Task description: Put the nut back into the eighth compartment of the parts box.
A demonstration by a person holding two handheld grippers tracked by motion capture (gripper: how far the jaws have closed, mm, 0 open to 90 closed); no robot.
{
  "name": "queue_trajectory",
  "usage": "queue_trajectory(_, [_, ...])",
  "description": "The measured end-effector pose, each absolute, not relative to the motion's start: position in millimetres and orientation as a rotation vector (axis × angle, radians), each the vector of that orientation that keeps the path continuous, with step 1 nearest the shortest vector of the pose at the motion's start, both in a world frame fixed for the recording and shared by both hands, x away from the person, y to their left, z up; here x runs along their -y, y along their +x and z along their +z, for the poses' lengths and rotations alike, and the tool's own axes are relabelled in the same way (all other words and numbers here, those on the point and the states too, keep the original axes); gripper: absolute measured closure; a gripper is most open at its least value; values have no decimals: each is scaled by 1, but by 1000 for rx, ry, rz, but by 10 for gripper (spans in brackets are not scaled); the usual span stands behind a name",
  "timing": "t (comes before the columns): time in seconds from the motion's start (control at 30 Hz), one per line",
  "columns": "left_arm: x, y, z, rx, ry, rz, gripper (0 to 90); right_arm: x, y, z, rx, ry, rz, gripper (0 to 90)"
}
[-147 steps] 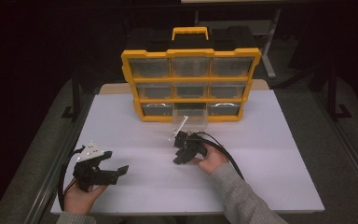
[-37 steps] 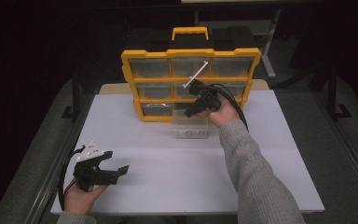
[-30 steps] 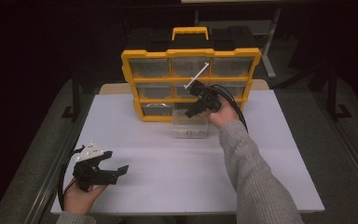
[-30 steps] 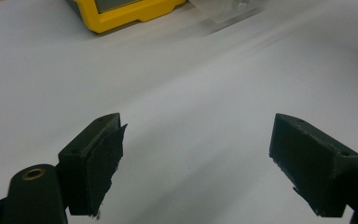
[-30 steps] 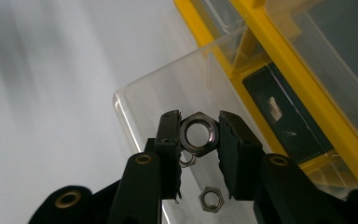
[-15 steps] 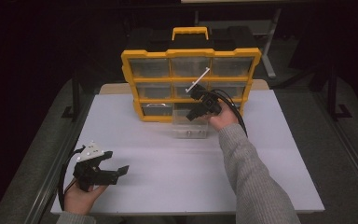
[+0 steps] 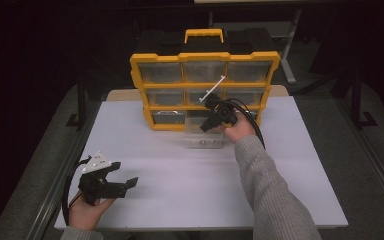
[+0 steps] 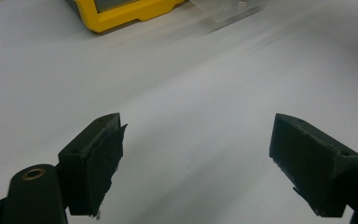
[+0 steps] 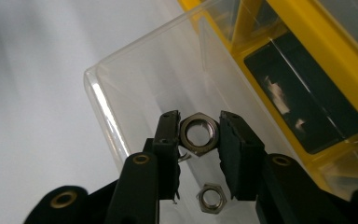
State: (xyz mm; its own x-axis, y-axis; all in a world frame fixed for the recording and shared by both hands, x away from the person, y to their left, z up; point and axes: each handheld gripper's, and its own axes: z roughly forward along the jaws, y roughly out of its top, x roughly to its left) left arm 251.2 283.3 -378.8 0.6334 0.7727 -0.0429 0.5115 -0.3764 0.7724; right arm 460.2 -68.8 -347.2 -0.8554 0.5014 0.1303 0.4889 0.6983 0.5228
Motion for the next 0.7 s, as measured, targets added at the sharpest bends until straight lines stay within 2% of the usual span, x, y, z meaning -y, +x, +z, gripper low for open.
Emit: queue_trajectory(0.7, [-280, 251, -379, -1000, 2067, 418, 169, 106, 433, -319, -2791, 840, 1023, 615])
